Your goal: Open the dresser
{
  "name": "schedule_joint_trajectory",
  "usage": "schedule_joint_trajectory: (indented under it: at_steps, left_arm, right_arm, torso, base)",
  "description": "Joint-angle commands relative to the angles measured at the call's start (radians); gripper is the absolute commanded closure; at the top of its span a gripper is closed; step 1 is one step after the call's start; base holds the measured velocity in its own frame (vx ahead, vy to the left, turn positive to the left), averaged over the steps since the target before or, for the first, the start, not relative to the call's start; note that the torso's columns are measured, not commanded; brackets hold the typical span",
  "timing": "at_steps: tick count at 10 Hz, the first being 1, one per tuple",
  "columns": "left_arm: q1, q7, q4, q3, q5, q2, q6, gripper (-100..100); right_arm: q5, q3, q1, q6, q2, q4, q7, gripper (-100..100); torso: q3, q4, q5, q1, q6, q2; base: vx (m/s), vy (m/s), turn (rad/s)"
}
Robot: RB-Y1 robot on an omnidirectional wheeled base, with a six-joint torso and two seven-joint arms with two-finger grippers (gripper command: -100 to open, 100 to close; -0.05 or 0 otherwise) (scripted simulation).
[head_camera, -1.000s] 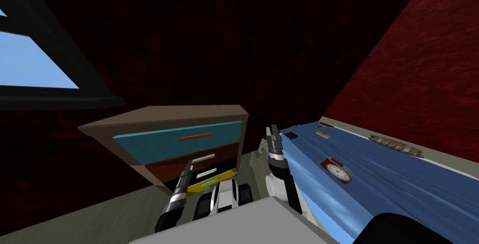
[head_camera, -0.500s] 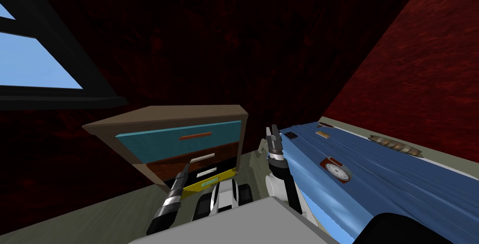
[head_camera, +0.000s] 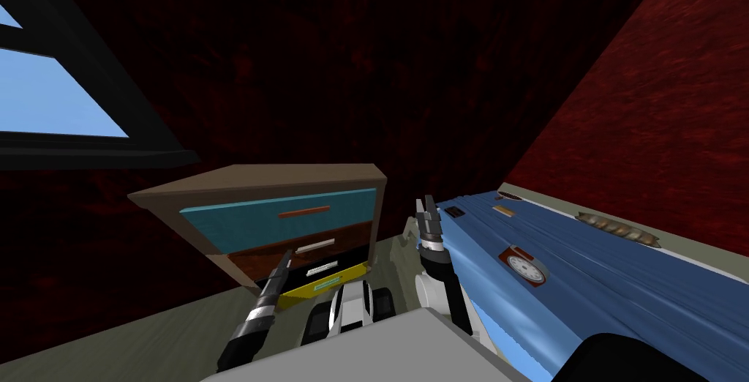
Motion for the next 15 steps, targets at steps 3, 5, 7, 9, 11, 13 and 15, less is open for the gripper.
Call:
schedule_joint_trajectory:
  at_steps: [3, 5, 7, 9, 11, 13, 15]
  left_arm:
    - [-0.01, -0.003, -0.029, 0.001, -0.002, -0.068, 0.047, -100]
    - [-0.011, -0.003, -0.031, 0.001, -0.002, -0.108, 0.049, -100]
    - [-0.013, 0.0, -0.026, 0.002, -0.001, -0.109, 0.047, -100]
    - [-0.032, 0.003, -0.053, 0.007, 0.002, -0.105, 0.091, -100]
    - [-0.015, 0.0, -0.029, 0.003, -0.001, -0.11, 0.051, 100]
    - [-0.068, 0.007, 0.008, -0.014, 0.003, -0.1, 0.054, 100]
    - [-0.106, 0.015, 0.044, -0.032, 0.006, -0.089, 0.054, 100]
  right_arm:
    - [0.0, 0.0, 0.0, 0.0, 0.0, 0.0, 0.0, 0]
    - [0.0, 0.0, 0.0, 0.0, 0.0, 0.0, 0.0, 0]
    - [0.0, 0.0, 0.0, 0.0, 0.0, 0.0, 0.0, 0]
    - [0.0, 0.0, 0.0, 0.0, 0.0, 0.0, 0.0, 0]
    - [0.0, 0.0, 0.0, 0.0, 0.0, 0.0, 0.0, 0]
    - [0.0, 0.0, 0.0, 0.0, 0.0, 0.0, 0.0, 0]
    - [0.0, 0.0, 0.0, 0.0, 0.0, 0.0, 0.0, 0]
  torso:
    - [-0.001, -0.001, 0.001, 0.003, 0.0, -0.002]
    - [-0.002, -0.001, 0.001, 0.005, 0.0, -0.003]
    - [-0.001, -0.001, 0.001, 0.003, 0.0, -0.002]
    - [-0.002, -0.001, 0.0, 0.002, 0.0, -0.004]
    - [-0.001, 0.0, 0.001, 0.003, 0.0, -0.001]
    - [0.0, -0.002, 0.002, 0.005, 0.0, -0.002]
    - [0.0, 0.0, 0.0, 0.003, -0.002, 0.0]
  base:
    - [-0.036, -0.042, 0.005]
    - [-0.003, 0.002, 0.001]
    - [0.002, 0.003, 0.0]
    - [0.06, -0.002, -0.004]
    - [-0.002, -0.001, 0.002]
    - [-0.039, -0.015, 0.092]
    - [-0.086, -0.037, 0.219]
